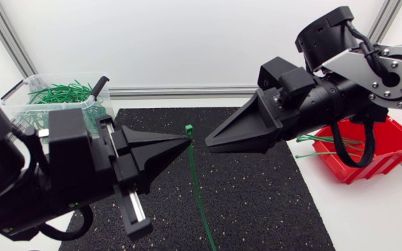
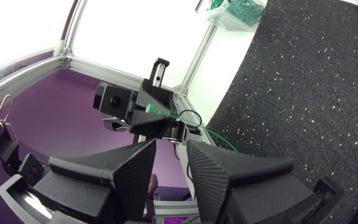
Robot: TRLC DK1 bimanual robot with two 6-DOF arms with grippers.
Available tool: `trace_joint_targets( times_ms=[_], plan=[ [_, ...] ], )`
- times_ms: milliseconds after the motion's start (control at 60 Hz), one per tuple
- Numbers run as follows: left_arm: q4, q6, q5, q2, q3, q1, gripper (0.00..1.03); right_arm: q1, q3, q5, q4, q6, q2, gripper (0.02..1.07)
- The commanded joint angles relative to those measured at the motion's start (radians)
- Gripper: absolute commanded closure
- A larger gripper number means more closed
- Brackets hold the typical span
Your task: Take a green cable tie from the red box, thread the tail through the head to close it, then place it in the transparent bin on the left.
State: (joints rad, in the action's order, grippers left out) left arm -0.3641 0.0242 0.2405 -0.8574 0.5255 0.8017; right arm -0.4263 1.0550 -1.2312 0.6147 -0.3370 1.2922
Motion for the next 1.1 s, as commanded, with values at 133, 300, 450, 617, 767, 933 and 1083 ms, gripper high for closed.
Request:
trace_joint_targets(
  times_ms=[133,300,450,617,767,933,1083],
  plan=[
    [-0.016,-0.237,0.184,-0.100,0.102,-0.236,0.99,0.047,-0.004,0.061,0.017,0.227,0.056,0.53],
    [-0.016,-0.379,0.319,-0.181,0.151,-0.377,0.99,0.070,0.023,0.124,0.022,0.371,0.111,0.23],
    [-0.010,-0.454,0.411,-0.259,0.191,-0.457,0.99,0.080,0.065,0.203,0.020,0.581,0.133,0.10],
    [0.007,-0.549,0.565,-0.335,0.249,-0.545,0.99,0.101,0.135,0.236,0.017,0.705,0.191,0.10],
    [0.062,-0.558,0.620,-0.402,0.304,-0.579,0.99,0.100,0.177,0.228,0.003,0.902,0.213,0.06],
    [0.096,-0.578,0.683,-0.477,0.355,-0.601,0.99,0.100,0.201,0.291,-0.024,0.994,0.222,0.06],
    [0.165,-0.581,0.732,-0.529,0.416,-0.608,0.99,0.081,0.214,0.418,-0.066,1.072,0.231,0.06]
  ],
)
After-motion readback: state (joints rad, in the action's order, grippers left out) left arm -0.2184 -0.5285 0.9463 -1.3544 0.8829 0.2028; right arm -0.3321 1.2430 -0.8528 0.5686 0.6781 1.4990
